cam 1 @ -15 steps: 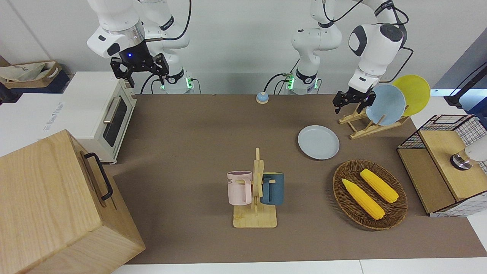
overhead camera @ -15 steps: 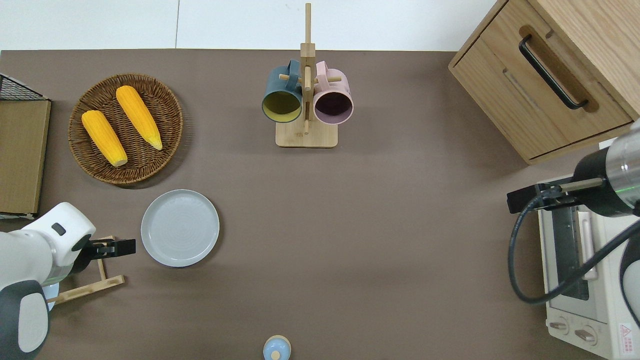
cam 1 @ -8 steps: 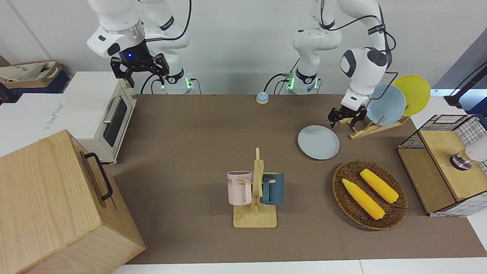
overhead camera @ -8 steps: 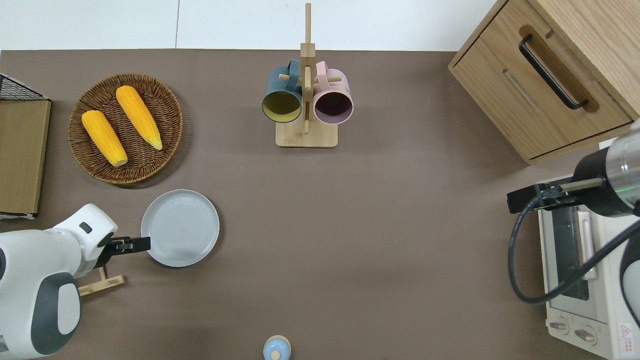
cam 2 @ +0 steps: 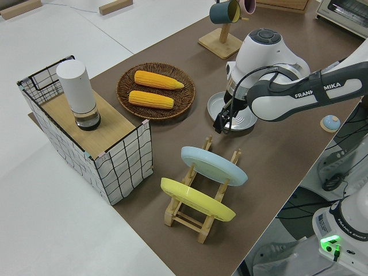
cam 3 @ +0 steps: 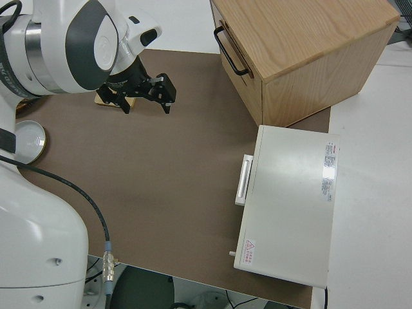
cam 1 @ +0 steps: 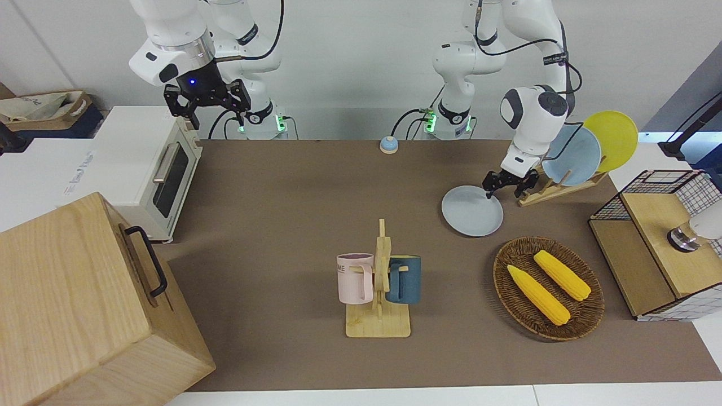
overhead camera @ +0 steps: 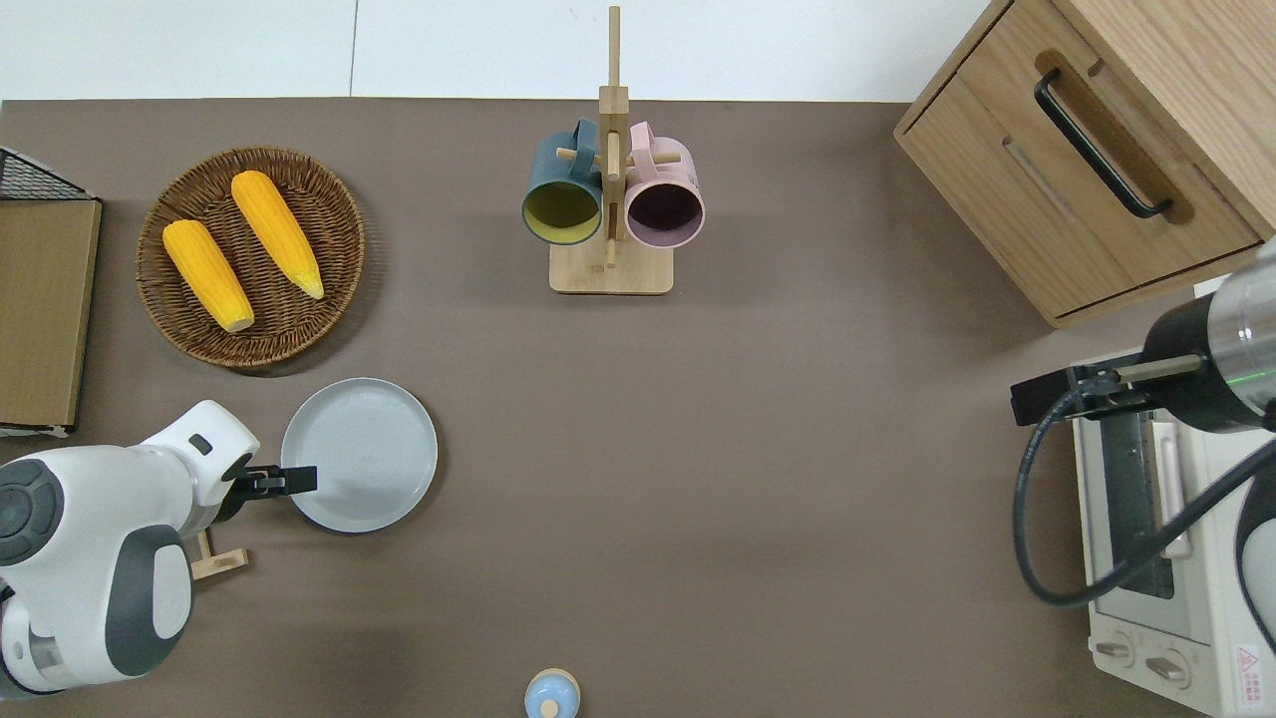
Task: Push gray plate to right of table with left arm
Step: 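Lower the left gripper against the gray plate's edge nearest the robot, then push the gray plate with the left gripper across the table toward the toaster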
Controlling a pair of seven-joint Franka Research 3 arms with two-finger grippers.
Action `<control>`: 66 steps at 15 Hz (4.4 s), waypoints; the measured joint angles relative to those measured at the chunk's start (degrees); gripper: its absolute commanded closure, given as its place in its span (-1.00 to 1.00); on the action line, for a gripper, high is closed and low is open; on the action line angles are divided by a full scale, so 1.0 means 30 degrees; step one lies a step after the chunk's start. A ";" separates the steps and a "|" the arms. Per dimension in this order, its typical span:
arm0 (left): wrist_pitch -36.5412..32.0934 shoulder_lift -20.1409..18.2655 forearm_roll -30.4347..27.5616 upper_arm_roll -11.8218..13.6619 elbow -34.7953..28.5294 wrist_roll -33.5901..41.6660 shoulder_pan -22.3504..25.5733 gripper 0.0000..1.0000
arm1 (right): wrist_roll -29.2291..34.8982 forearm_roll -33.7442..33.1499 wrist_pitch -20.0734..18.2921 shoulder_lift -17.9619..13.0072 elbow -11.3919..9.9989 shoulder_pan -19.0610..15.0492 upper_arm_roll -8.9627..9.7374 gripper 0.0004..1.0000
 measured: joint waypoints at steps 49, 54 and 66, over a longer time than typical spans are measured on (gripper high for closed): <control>0.1599 0.2354 -0.2513 -0.1679 0.1672 -0.9158 -0.7314 1.00 | 0.0000 0.0000 0.0000 0.0000 0.0000 0.0000 0.0000 -0.97; 0.1803 0.3614 -0.2520 -0.1854 0.3111 -1.2557 -0.9928 1.00 | 0.0000 0.0000 0.0000 0.0000 0.0000 0.0000 0.0000 -0.97; 0.4559 0.7386 -0.2520 -0.3735 0.6591 -1.7719 -1.1761 1.00 | 0.0000 0.0000 0.0000 0.0000 0.0000 0.0000 0.0000 -0.97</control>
